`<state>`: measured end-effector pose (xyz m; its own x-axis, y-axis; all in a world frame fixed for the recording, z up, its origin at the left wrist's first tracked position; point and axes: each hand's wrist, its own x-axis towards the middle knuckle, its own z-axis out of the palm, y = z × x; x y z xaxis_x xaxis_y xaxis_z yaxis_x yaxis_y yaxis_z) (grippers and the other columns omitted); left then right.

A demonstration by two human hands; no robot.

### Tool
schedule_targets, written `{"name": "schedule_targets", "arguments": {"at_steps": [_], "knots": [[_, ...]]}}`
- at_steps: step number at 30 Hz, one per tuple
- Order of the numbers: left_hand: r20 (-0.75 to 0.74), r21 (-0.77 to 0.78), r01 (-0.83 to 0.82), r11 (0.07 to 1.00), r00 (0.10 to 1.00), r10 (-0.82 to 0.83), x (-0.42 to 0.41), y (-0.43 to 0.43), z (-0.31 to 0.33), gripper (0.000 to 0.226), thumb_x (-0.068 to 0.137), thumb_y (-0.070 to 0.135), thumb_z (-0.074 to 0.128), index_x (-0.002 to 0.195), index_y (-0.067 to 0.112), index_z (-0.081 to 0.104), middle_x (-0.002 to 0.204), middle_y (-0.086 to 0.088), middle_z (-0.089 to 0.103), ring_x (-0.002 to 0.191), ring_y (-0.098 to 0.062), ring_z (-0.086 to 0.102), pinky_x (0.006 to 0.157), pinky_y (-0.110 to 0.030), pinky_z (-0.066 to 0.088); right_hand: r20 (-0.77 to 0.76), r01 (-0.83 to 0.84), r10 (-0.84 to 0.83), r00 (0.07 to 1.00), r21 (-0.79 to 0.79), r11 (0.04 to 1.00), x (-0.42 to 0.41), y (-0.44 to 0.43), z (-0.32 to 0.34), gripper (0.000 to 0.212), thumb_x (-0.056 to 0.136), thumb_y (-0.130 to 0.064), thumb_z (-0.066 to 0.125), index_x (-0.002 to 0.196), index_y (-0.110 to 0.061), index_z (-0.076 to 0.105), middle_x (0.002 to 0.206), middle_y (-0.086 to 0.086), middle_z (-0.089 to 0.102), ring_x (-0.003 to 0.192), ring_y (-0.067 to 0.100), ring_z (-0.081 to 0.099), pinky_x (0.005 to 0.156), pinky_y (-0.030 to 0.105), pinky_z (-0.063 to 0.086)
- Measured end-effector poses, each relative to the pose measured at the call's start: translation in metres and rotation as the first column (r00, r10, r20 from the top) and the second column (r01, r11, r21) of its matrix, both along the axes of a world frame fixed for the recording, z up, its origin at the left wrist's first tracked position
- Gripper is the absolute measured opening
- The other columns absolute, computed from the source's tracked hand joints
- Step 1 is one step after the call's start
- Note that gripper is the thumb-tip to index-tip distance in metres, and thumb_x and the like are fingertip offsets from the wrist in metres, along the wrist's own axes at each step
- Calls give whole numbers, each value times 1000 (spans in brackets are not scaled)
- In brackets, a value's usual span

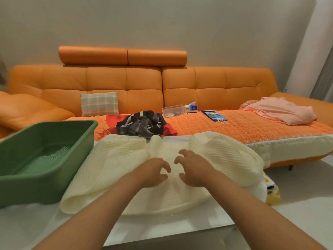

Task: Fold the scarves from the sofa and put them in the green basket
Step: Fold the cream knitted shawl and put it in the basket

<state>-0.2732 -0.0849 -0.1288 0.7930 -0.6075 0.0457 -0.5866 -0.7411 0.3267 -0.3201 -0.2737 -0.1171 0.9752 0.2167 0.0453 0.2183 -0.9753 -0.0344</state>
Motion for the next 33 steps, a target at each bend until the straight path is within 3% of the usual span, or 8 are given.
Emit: {"name": "schedule_targets", "arguments": {"at_steps": [3, 6, 10, 14, 19, 23, 28, 33], "knots": [[107, -15, -200, 980, 974, 200, 16, 35, -4, 32, 97, 24, 56, 129, 30, 55, 131, 8, 51, 125, -14, 44, 102, -34, 42, -372, 143, -132, 919, 1, 990, 3, 12, -12, 89, 85, -62, 57, 155, -47, 5, 167, 0, -11, 153, 28, 6, 119, 54, 17], [-18, 159, -327, 931, 942, 334, 22, 64, -16, 57, 98, 36, 52, 150, 24, 31, 149, 1, 36, 134, -22, 36, 106, -38, 39, -520, 287, -348, 780, -196, 938, 12, 12, -15, 102, 75, -78, 53, 155, -48, -2, 167, 3, -11, 153, 35, -3, 119, 61, 8], [-20, 148, -439, 886, 895, 446, 33, 82, -27, 64, 100, 47, 43, 153, 16, 23, 155, -7, 29, 139, -29, 30, 109, -42, 35, -380, 219, -345, 858, -336, 916, 18, 29, -7, 87, 79, -69, 48, 154, -33, 24, 159, 8, 31, 144, 34, 29, 114, 63, 18], [-23, 11, -538, 843, 843, 538, 43, 89, -24, 59, 98, 39, 55, 146, 8, 37, 145, -11, 47, 133, -28, 43, 104, -36, 40, -108, -46, 34, 994, -108, 993, 19, 61, -20, 74, 94, -55, 44, 158, -32, 13, 167, 7, 4, 154, 26, 2, 122, 55, 3], [-74, -215, -566, 796, 822, 564, 50, 94, -17, 21, 94, 22, 57, 109, 11, 67, 113, -7, 66, 111, -28, 60, 84, -33, 47, -350, -52, 65, 934, 47, 998, 25, 89, -45, 80, 93, -64, 42, 158, -39, 2, 166, 2, -15, 153, 19, -14, 121, 56, -3], [-70, -529, -468, 708, 856, 513, 35, 91, 13, 12, 98, 15, 48, 95, 17, 59, 88, 5, 60, 85, -18, 58, 65, -30, 38, -328, -4, 82, 941, 231, 973, 25, 88, -36, 77, 92, -61, 52, 157, -35, 20, 167, -1, 11, 153, 20, 11, 122, 51, 11], [-19, -768, -235, 596, 938, 345, 1, 82, 50, 10, 102, 17, 45, 98, 18, 54, 80, 5, 55, 65, -7, 48, 60, -29, 38, -256, 209, -22, 967, 734, 646, 11, 79, -5, 41, 100, -35, 53, 138, -20, 57, 139, -1, 59, 119, 16, 57, 101, 36, 47], [-57, -499, -29, 866, 998, 1, -43, 63, 45, 12, 99, 21, 54, 104, 33, 56, 79, 12, 57, 62, 0, 51, 60, -20, 41, -505, 505, -32, 863, 863, 12, -8, 57, 24, 58, 102, -56, 32, 115, -11, 67, 104, 11, 75, 92, 30, 72, 77, 40, 53]]}}
